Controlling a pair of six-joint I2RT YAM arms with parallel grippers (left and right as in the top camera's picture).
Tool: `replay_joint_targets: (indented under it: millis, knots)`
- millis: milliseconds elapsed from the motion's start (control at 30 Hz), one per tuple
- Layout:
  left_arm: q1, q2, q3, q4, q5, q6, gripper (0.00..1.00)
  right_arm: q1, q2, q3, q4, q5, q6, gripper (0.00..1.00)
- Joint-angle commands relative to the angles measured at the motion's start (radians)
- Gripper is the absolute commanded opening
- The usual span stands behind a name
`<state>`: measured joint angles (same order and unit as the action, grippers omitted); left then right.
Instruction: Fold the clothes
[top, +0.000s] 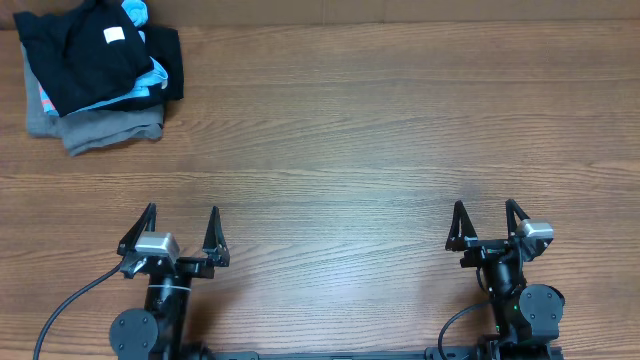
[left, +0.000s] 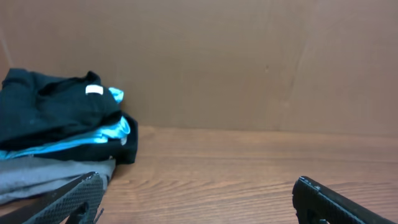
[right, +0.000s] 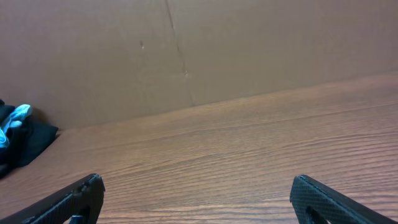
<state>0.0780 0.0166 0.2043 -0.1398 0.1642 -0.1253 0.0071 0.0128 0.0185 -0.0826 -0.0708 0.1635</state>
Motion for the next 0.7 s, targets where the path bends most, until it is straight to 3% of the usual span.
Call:
replay_joint_targets:
  millis: [0,400,667]
  knots:
    - [-0.006,-0.013,-0.054,0.060,-0.039,-0.003,1.00,-0.003,-0.010,-0.011,0.005,0.002,-0.004,1.00]
    - [-0.006,-0.013,-0.193,0.282,-0.092,-0.003,1.00,-0.003,-0.010,-0.011,0.005,0.002,-0.004,1.00]
    - [-0.006,-0.013,-0.200,0.157,-0.135,-0.002,1.00,-0.003,-0.010,-0.011,0.005,0.002,-0.004,1.00]
